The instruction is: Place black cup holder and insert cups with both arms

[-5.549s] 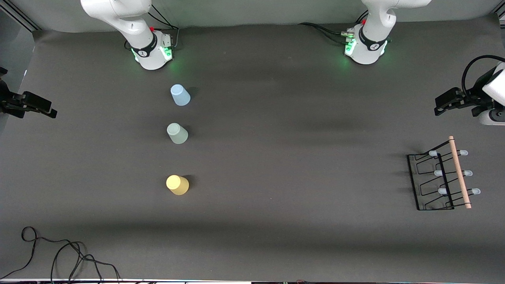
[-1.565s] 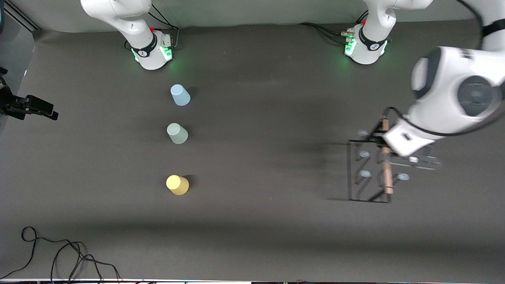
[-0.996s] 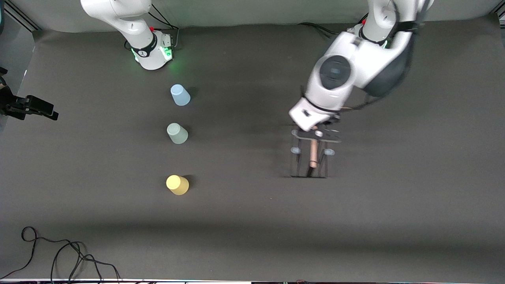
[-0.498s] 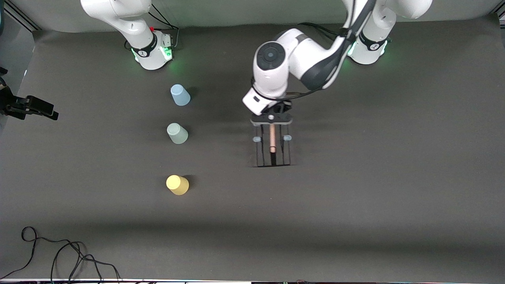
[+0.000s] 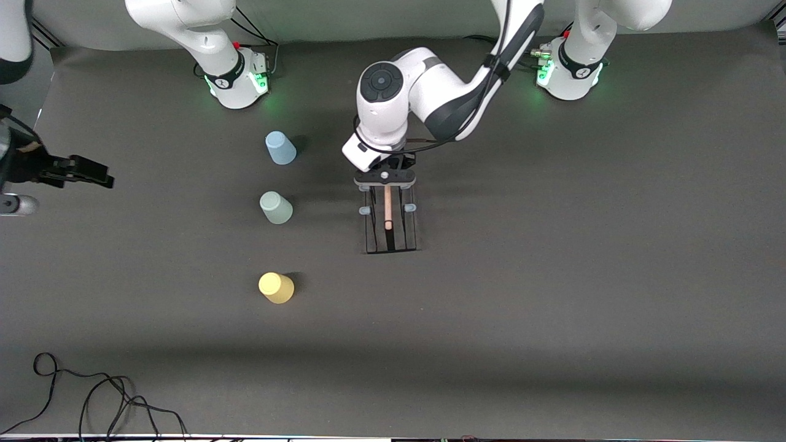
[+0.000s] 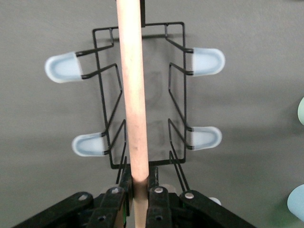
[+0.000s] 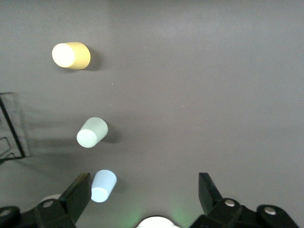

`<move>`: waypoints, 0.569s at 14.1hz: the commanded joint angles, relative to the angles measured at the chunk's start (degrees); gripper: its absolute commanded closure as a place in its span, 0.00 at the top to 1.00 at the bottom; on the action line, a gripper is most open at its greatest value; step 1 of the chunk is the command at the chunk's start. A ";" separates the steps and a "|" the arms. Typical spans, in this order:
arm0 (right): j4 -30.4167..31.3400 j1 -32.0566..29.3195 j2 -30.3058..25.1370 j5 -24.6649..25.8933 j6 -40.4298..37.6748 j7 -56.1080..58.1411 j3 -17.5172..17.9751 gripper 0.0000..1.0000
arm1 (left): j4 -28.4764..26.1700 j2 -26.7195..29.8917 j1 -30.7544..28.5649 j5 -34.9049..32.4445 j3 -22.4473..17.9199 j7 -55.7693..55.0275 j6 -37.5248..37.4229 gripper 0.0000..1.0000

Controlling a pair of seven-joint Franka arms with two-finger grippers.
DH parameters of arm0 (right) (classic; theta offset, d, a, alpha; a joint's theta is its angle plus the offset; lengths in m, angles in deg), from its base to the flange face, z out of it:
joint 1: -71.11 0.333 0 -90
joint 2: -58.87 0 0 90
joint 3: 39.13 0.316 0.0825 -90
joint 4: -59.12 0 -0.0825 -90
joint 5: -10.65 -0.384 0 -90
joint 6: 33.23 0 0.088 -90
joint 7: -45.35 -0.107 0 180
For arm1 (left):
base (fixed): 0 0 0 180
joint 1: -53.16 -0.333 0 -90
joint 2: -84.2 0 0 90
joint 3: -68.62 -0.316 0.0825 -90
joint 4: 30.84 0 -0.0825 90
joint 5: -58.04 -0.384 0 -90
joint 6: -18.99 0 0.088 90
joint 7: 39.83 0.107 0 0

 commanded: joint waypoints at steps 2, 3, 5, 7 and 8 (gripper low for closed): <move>2.92 4.37 -1.36 -2.91 0.43 -8.96 -0.14 1.00 | 2.05 -2.23 1.03 1.45 -0.30 -0.69 0.61 0.56; 5.80 5.60 -2.49 -3.43 2.26 -10.53 -0.22 1.00 | 2.14 -2.14 0.77 1.62 -0.30 -0.86 0.61 0.66; 14.49 7.36 -6.61 -3.61 9.27 -11.69 -0.22 1.00 | 2.40 -1.35 0.15 1.62 -0.91 -0.51 -0.26 1.00; 22.49 8.42 -9.96 -3.61 15.35 -12.03 -0.23 1.00 | 2.49 2.15 -3.42 1.53 -1.27 -0.25 -2.53 1.00; 26.62 9.99 -11.54 -3.61 19.03 -12.65 -0.23 1.00 | 2.67 4.43 -5.89 1.45 -1.18 0.45 -5.60 1.00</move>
